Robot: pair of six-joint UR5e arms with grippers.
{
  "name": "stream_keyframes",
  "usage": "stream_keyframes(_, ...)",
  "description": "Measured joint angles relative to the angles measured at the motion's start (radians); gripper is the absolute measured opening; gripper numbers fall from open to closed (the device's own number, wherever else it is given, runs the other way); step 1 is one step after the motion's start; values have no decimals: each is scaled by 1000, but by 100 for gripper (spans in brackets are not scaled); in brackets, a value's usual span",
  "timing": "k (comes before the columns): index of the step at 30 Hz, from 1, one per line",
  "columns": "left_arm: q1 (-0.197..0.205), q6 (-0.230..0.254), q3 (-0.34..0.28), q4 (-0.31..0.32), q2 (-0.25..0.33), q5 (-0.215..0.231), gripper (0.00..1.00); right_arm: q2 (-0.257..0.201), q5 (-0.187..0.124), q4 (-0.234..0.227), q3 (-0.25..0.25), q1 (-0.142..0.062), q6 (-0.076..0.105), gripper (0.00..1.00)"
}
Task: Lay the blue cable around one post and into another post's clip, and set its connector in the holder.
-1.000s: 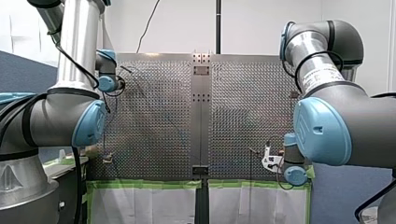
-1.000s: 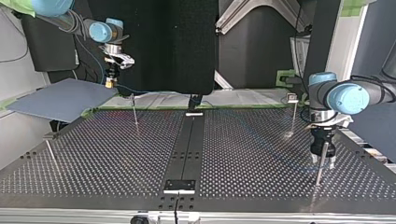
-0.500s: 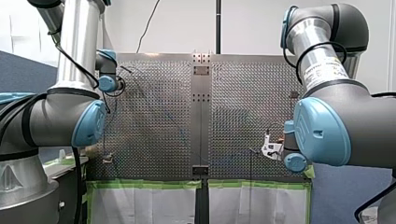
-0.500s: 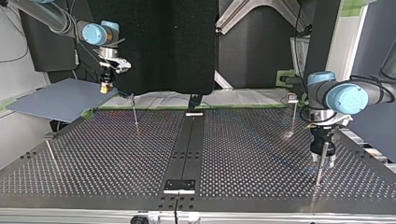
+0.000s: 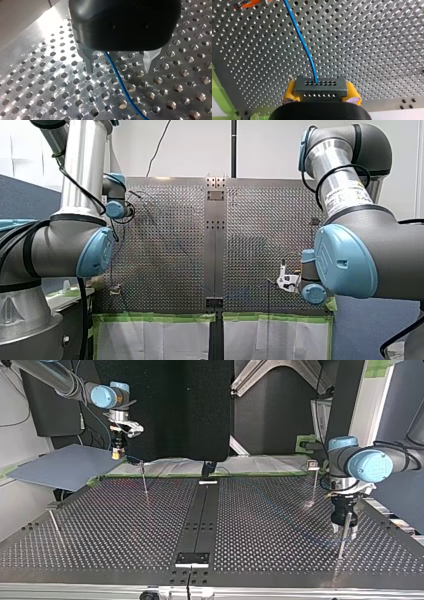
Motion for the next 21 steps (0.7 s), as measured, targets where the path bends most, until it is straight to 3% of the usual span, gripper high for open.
stream_keyframes(6,-3,0,0,0,0,0,100,-13,-36,-9,-1,0,-1,0)
stream_keyframes(11,-4,0,0,0,0,-1,100,-48,-65,12,-1,-3,4,0)
stream_keyframes(16,-5,0,0,-1,0,-6,100,-63,-63,29,0,-10,24,0)
stream_keyframes(21,-6,0,0,-1,0,-7,100,-63,-28,61,0,-17,25,0)
